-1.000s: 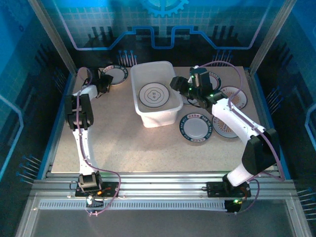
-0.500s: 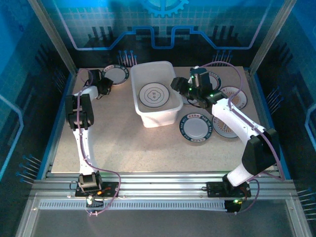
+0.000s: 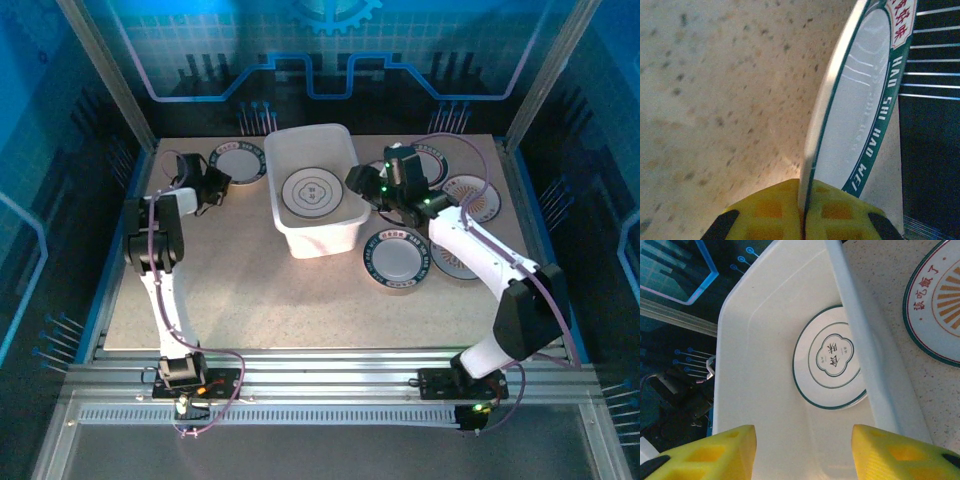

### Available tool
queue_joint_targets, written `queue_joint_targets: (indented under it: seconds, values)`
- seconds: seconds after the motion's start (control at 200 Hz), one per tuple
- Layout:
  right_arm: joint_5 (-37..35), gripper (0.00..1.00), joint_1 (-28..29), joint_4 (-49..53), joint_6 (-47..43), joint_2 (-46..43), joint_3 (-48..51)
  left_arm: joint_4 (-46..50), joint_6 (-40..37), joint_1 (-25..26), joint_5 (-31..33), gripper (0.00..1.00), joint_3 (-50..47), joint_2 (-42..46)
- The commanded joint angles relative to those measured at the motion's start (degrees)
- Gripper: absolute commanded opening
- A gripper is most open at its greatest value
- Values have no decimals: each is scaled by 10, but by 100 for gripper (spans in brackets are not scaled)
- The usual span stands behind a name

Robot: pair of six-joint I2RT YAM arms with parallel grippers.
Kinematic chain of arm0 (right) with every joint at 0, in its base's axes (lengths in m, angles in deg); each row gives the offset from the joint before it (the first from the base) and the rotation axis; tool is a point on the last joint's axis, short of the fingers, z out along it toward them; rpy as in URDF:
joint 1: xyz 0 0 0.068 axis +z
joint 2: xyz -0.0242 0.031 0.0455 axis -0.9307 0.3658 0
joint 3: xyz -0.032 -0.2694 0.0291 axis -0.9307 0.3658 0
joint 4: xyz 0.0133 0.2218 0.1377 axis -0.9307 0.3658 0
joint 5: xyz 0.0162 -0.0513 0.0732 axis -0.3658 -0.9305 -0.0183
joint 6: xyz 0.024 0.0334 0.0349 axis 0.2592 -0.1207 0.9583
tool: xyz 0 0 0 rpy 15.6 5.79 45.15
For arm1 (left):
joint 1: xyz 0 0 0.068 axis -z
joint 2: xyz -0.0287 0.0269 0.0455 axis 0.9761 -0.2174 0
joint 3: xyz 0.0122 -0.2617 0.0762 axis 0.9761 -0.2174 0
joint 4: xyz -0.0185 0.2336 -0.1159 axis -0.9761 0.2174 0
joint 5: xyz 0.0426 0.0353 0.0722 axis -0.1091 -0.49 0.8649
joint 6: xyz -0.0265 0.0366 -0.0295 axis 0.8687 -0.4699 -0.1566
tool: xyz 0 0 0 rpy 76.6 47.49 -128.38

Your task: Place the plates into the plastic bin on the countertop

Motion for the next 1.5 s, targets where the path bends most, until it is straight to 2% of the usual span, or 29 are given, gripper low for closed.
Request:
queue_joint_targets:
  seconds: [0.0,0.19,0.73,0.976,1.171,1.496]
  values:
    - [-17,54,11,-27,9,-28,16,-10,-19,3,-18,0,-39,58]
    - [-24,54,15,-46,16,-53,45,-24,-23,-4,-38,0,-99,137]
    - [-8,50,33,-103,15,-85,72,57,-87,-48,-67,0,-171,411]
    - [12,49,68,-136,23,-89,61,70,-70,-49,-140,0,-165,487]
    - [35,49,104,-163,31,-81,38,104,-72,-18,-189,0,-170,537]
    - [16,48,160,-237,60,-80,48,117,-62,62,-177,0,-203,613]
